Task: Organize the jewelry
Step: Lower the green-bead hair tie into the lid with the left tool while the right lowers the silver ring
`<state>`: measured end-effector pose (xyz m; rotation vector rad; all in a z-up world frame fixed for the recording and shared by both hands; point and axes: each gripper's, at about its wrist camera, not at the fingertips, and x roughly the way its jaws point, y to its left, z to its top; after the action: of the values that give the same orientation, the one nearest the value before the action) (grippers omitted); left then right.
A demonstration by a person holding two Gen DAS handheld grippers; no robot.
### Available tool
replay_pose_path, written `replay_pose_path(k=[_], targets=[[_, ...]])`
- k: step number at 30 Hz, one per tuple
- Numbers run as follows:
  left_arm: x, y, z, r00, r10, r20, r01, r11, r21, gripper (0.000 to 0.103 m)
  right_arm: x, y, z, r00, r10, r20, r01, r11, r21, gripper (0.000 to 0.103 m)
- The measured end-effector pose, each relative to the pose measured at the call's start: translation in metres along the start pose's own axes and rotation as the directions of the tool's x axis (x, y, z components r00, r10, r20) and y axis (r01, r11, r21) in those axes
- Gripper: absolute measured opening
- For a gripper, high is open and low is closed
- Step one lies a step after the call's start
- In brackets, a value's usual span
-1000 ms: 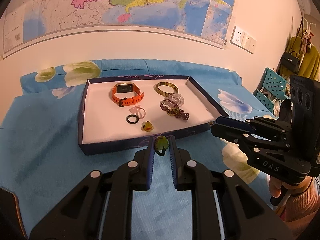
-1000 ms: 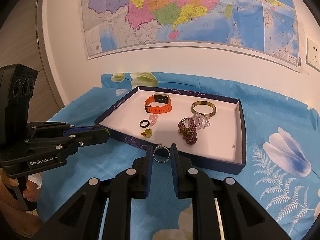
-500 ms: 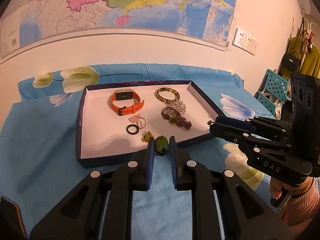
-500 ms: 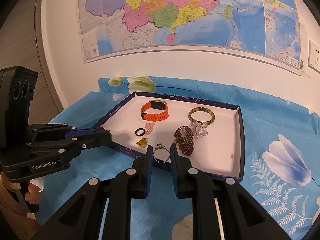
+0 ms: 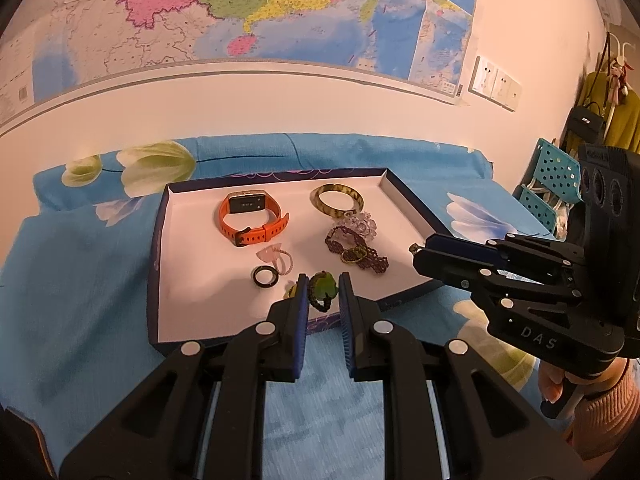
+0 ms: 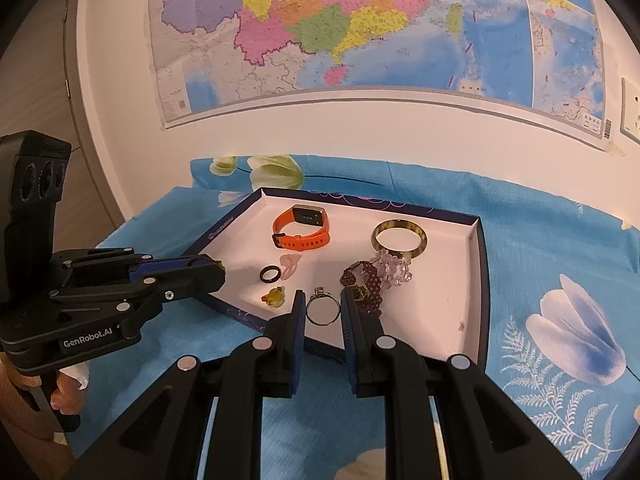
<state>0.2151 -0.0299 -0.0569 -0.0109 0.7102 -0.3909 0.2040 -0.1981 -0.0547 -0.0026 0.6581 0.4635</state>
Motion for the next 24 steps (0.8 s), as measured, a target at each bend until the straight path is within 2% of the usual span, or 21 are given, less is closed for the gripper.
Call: replay_pose_path(k=[24], targets=[[0.023,0.0,0.01,0.999,0.022,-0.024,-0.021,1.0,0.01,0.015,0.023,-0.004,0.007,0.999,-0.023,-0.024,0.023,1.0,0.002,0.016]])
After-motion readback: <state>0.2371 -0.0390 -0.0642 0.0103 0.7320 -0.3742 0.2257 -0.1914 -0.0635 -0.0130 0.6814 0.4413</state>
